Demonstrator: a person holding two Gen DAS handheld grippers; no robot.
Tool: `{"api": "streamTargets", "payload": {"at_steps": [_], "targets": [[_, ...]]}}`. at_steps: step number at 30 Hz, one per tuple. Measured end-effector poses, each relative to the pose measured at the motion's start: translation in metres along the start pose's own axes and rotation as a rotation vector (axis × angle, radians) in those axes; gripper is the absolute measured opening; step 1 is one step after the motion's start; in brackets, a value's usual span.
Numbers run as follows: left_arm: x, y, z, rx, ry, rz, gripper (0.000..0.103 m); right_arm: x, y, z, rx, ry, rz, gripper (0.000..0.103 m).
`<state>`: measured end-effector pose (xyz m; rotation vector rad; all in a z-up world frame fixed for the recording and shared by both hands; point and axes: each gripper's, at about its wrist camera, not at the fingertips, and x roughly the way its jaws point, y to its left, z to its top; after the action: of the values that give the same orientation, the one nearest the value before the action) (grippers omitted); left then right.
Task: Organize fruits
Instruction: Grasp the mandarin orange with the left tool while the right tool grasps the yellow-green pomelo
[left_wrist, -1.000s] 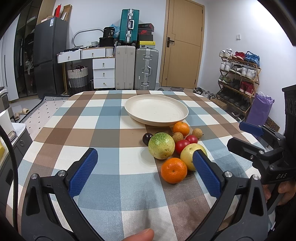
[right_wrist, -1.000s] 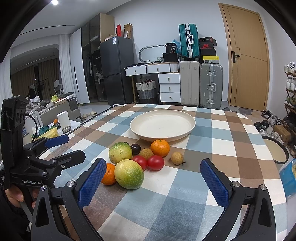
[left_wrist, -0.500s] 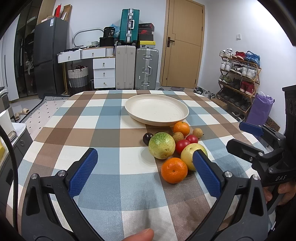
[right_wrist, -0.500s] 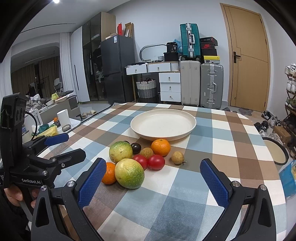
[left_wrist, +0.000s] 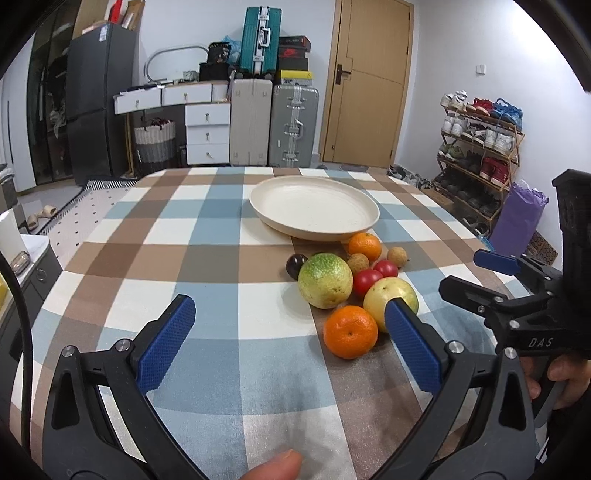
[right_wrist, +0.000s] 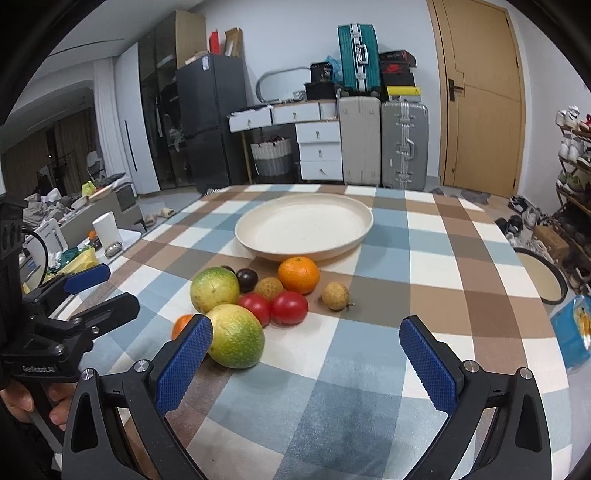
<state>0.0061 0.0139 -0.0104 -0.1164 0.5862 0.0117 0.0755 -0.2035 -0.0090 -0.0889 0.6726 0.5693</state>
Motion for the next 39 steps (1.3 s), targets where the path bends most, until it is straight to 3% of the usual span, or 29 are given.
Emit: {"api": "streamTargets", "payload": {"at_steps": [7, 18, 30, 37, 39], "targets": [[0.012, -0.002, 0.000, 0.035, 0.086, 0.010, 0.102, 0.013, 0.010, 0.003, -0.020, 0.077, 0.036, 0.103], [0.020, 0.011, 0.000, 0.007, 0.120, 0.010, 0.102, 0.043, 0.034, -0.003, -0.116, 0.201, 0.032, 0.101], [0.026, 0.010, -0.001, 0.004, 0.146, -0.033, 0.100, 0.053, 0.037, -0.001, -0.138, 0.221, 0.075, 0.081], [0.031, 0.006, -0.003, 0.016, 0.164, -0.046, 0.099, 0.053, 0.036, 0.000, -0.102, 0.215, 0.171, 0.049], [0.033, 0.005, -0.003, 0.017, 0.175, -0.046, 0.099, 0.052, 0.036, 0.000, -0.098, 0.214, 0.174, 0.049]]}}
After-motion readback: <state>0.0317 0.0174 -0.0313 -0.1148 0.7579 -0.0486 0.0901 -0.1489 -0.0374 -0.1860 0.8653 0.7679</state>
